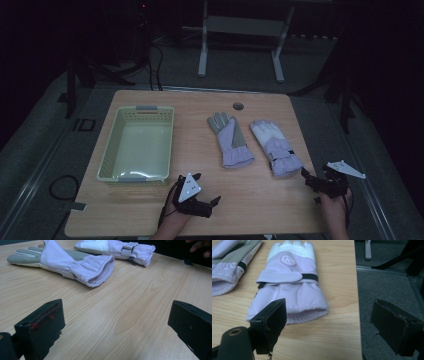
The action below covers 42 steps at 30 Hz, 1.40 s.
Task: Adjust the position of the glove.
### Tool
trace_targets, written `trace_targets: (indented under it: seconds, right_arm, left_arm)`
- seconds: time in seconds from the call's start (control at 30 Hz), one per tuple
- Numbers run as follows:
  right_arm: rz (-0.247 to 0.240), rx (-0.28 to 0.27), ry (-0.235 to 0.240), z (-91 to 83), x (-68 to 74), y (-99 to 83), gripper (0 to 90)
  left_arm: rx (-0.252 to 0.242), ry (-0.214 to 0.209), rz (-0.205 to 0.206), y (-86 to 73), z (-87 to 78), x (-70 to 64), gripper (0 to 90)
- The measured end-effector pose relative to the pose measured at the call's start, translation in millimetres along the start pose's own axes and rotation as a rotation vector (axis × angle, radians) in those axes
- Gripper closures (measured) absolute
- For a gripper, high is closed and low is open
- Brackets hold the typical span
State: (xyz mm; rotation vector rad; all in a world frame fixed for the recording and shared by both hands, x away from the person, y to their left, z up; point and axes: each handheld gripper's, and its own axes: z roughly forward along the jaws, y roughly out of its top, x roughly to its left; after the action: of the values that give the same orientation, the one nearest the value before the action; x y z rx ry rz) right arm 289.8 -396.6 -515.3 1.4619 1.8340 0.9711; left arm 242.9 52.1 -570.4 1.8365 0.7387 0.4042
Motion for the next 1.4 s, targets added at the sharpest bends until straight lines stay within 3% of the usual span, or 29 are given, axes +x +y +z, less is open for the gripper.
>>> trace_targets:
  seconds: [0.1, 0.3, 0.4, 0.5, 0.57, 0.6, 0.63, 0.83, 1.0, 1.23, 1.4]
  right_arm:
    - [-0.002, -0.004, 0.024, -6.8, 1.6, 9.6, 13.5]
    - [-0.045, -0.057, 0.051, -23.4, 14.5, 45.6, 11.8]
    - [-0.068, -0.085, 0.035, -28.6, 21.6, 62.1, 13.6]
    - [-0.045, -0.096, 0.084, -30.8, 26.3, 79.1, 15.0]
    - [-0.077, -0.112, 0.034, -31.3, 33.1, 87.5, 14.3]
    - [-0.094, -0.114, 0.020, -31.2, 35.6, 90.5, 13.6]
    - [-0.101, -0.108, 0.035, -30.5, 38.8, 95.7, 13.5]
    - [-0.048, -0.072, 0.124, -21.0, 48.8, 115.3, 11.1]
    - [-0.087, -0.069, 0.150, -14.8, 59.4, 122.3, 12.7]
    - [-0.164, -0.056, 0.192, -3.5, 79.0, 135.4, 22.4]
    - [-0.194, -0.039, 0.237, 3.5, 90.9, 140.8, 23.2]
  left_arm:
    - [0.000, -0.001, 0.000, 0.0, 0.0, 0.0, 0.9]
    - [0.000, -0.006, -0.002, 0.0, 0.1, 0.2, 1.0]
    - [0.001, -0.006, 0.000, 0.0, 0.1, -0.1, 1.0]
    - [-0.002, -0.006, -0.003, 0.0, 0.2, 0.0, 1.0]
    - [-0.002, -0.006, 0.001, 0.1, 0.2, 0.3, 0.9]
    - [-0.002, -0.006, -0.001, 0.0, 0.2, 0.0, 0.9]
    - [-0.002, -0.006, 0.000, 0.0, 0.2, 0.0, 1.0]
    - [-0.002, -0.008, -0.003, 0.0, 0.3, 0.1, 1.0]
    - [-0.002, -0.011, -0.004, 0.0, 0.3, 0.1, 1.0]
    - [-0.002, -0.013, -0.002, 0.0, 0.3, 0.4, 1.0]
    - [-0.003, -0.015, -0.002, 0.0, 0.3, 0.3, 1.0]
